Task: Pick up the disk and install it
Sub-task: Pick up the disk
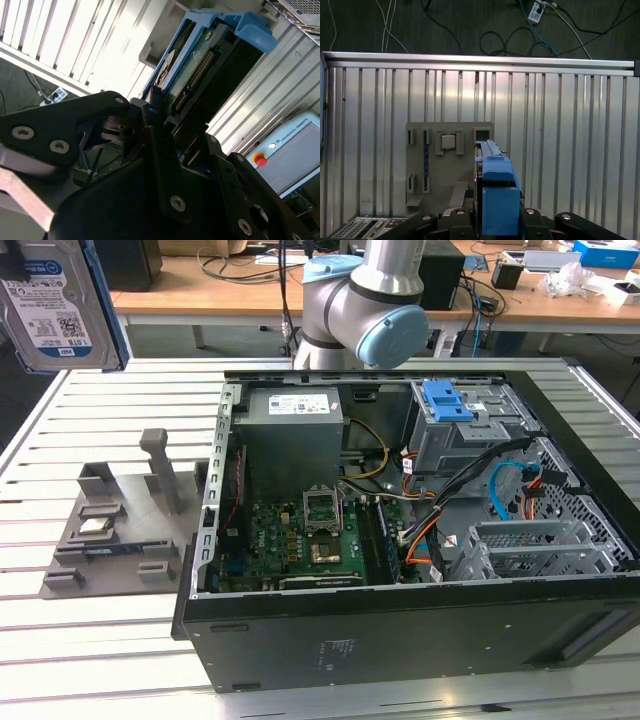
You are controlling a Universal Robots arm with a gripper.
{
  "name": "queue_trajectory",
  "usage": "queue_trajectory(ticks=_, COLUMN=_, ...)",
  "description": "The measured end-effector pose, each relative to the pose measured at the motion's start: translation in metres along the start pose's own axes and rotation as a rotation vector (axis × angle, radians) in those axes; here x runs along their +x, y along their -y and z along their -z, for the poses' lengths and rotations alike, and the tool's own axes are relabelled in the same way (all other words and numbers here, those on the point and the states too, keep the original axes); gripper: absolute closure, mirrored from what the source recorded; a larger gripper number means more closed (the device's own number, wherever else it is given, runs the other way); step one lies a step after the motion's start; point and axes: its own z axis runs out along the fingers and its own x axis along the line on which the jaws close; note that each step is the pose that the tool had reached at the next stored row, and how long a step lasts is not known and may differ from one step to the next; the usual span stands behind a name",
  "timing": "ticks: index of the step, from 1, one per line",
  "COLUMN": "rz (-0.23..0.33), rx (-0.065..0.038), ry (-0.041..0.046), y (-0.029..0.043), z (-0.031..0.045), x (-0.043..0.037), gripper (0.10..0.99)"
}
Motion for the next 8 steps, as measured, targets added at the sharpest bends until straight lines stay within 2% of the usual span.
queue_trajectory(ticks=4, rz=0.000, rx=0.000, ry=0.0000, y=0.0092, z=0.0000, x=0.0003, gripper=0.718)
queue_trajectory(ticks=8, rz=0.000, rx=0.000, ry=0.0000, y=0.0234, z=0.0000, x=0.0007, gripper=0.718)
